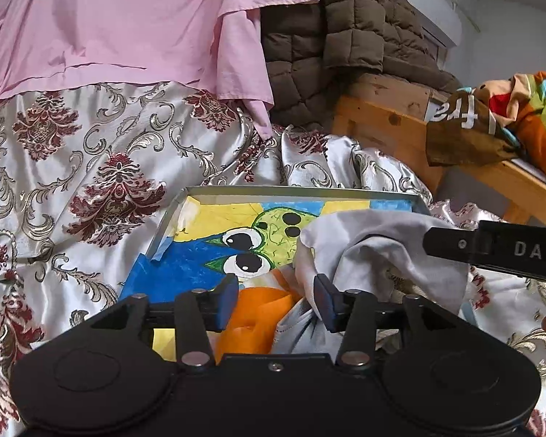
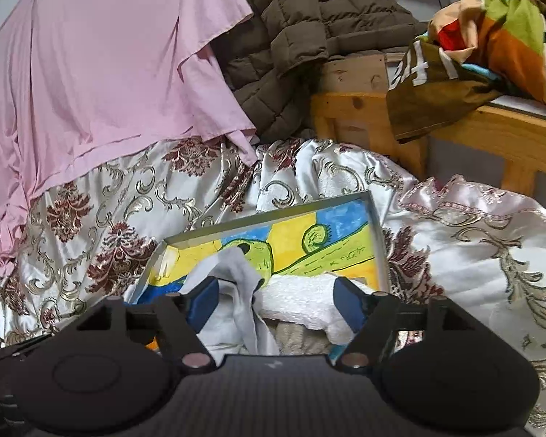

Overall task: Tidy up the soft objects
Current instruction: 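Lower the cup and grey cloth into the tray and open both tools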

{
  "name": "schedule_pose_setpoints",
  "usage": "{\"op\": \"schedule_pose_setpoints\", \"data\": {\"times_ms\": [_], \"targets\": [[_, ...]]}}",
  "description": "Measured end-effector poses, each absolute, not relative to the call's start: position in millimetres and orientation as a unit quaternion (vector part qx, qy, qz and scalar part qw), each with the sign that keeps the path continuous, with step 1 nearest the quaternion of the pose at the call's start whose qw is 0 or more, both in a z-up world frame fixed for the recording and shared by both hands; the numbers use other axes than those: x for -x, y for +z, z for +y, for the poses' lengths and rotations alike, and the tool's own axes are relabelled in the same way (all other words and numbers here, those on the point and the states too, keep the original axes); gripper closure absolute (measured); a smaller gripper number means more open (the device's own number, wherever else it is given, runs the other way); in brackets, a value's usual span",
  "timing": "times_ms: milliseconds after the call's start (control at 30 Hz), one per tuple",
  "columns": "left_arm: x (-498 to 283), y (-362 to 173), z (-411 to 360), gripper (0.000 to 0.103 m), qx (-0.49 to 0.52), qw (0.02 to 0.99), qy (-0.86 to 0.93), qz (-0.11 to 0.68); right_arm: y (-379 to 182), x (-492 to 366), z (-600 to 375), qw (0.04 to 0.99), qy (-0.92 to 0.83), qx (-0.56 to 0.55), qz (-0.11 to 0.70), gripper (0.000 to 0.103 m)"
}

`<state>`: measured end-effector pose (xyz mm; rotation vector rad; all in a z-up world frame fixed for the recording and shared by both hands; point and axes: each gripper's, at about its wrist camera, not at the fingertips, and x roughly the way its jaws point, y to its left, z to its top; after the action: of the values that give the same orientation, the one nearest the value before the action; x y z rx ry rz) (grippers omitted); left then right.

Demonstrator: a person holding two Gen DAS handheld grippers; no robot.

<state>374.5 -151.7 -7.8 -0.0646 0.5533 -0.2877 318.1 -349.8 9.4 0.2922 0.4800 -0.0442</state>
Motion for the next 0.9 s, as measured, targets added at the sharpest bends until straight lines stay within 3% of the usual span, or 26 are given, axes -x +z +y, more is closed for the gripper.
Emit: {"op": "schedule_pose_setpoints", "data": {"times_ms": [367,900], "targets": [[-333.5,11.3,-140.6,0.042,0.057,0.954,-0.140,0.260,28.4,-275.0,-353.9,0.968,-0.001,-0.126,0.218,0.011],[-256.6,25.1,-101.1,0.026,0.065,0.960,-0.133,0.238,35.2,-198.7,-337.3,0.975,-0.001,-0.080,0.206,0.002]]}}
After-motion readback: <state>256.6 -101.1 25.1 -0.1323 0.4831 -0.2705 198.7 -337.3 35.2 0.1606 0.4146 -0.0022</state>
